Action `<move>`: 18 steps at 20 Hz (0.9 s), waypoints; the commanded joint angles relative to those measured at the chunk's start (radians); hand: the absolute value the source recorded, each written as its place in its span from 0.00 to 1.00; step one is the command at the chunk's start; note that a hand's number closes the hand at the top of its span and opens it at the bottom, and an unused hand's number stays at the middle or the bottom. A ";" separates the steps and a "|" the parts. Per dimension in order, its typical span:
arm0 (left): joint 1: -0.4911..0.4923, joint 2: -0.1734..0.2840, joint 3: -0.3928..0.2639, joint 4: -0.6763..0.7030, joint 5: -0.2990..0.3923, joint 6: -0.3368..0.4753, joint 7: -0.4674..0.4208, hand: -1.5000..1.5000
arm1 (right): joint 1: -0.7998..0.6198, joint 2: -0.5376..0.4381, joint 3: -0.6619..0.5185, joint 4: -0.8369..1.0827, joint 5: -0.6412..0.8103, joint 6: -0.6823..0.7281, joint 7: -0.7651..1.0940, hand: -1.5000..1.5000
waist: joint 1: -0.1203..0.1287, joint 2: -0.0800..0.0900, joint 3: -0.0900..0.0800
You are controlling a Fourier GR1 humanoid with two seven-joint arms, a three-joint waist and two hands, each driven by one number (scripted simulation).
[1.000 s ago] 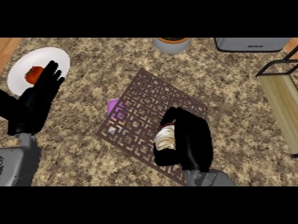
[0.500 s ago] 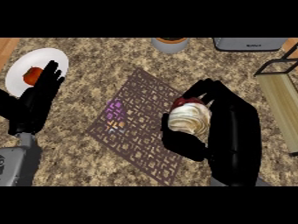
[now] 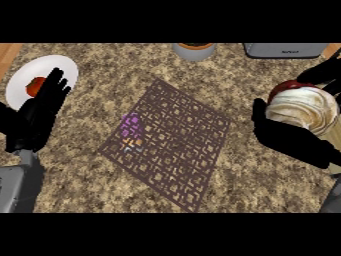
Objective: Pick the cupcake from the placemat and place it in the tiered shelf
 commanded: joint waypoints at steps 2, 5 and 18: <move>0.016 0.000 -0.003 -0.010 -0.009 -0.004 -0.019 0.50 | -0.020 -0.116 -0.234 -0.019 -0.096 0.157 0.035 1.00 | -0.004 0.001 0.000; 0.047 -0.032 -0.020 -0.052 -0.013 0.019 -0.002 0.50 | 0.063 -0.145 -0.314 -0.055 -0.156 0.164 -0.008 1.00 | -0.002 0.000 0.001; 0.010 -0.030 -0.012 -0.023 -0.025 0.015 0.009 0.50 | 0.216 -0.260 -0.727 0.151 -0.423 -0.010 -0.350 1.00 | 0.006 0.004 0.001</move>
